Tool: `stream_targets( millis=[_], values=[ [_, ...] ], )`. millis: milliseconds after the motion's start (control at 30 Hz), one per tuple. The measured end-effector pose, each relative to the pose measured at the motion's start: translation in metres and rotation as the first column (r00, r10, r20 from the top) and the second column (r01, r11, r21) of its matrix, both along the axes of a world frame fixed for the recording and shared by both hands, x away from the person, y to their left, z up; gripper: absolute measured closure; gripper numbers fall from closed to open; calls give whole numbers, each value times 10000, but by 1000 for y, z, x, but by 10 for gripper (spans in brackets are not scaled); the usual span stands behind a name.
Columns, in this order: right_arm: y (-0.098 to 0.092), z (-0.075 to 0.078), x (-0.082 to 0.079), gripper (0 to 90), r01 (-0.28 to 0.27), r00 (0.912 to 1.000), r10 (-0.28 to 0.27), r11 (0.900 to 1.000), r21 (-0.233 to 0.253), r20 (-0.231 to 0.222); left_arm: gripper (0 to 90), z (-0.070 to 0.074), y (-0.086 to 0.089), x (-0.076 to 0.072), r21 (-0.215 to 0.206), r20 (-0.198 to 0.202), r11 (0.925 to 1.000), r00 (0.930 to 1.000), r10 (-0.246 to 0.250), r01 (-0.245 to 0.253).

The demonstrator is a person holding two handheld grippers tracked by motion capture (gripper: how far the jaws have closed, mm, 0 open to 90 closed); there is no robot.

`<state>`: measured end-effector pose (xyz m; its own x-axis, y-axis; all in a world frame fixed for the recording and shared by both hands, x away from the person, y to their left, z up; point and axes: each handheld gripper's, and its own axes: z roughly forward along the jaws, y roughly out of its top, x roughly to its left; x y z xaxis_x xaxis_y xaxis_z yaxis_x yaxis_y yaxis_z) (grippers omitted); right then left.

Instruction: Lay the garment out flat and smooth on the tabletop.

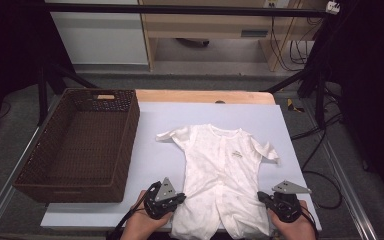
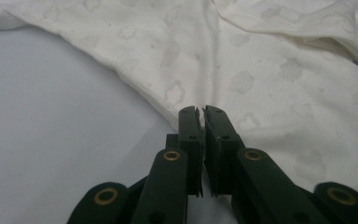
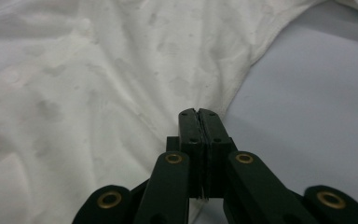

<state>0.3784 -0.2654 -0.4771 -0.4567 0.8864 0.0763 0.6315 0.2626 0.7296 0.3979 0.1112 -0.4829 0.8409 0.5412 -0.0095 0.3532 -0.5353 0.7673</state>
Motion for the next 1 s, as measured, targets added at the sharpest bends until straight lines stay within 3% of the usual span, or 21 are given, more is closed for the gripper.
stream_targets(
  millis=[133,267,367,433,567,633,800,900,1000],
  values=[
    [-2,-2,16,867,304,9995,-305,9995,-91,-28,859,1,1,-6,183,-19,9998,10000,-50,51],
    [6,10,11,704,473,9978,-468,9988,-95,473,855,0,5,-12,145,-67,9999,10000,-55,56],
    [25,19,0,669,-329,9970,316,9993,176,702,853,1,6,-14,153,-89,9998,9999,-106,108],
    [40,21,-5,653,-1057,9924,1034,9939,318,670,846,3,7,-13,-154,88,9998,9999,101,-99],
    [72,15,-12,638,-2300,9725,2292,9731,155,404,730,7,8,-11,-544,536,9973,9972,514,-485],
    [80,13,-15,639,-2625,9646,2619,9648,139,318,695,6,8,-11,-430,706,9971,9953,658,-629],
    [94,13,-27,618,-3538,9352,3535,9351,173,203,670,5,8,-11,-365,809,9973,9945,670,-643],
    [101,5,-25,625,-3498,9368,3492,9361,-359,-211,669,6,8,-11,-365,857,9972,9940,685,-656],
    [103,1,-24,763,-3390,9406,3369,9388,-607,-419,666,7,8,-11,-391,882,9972,9938,673,-641]
  ],
)
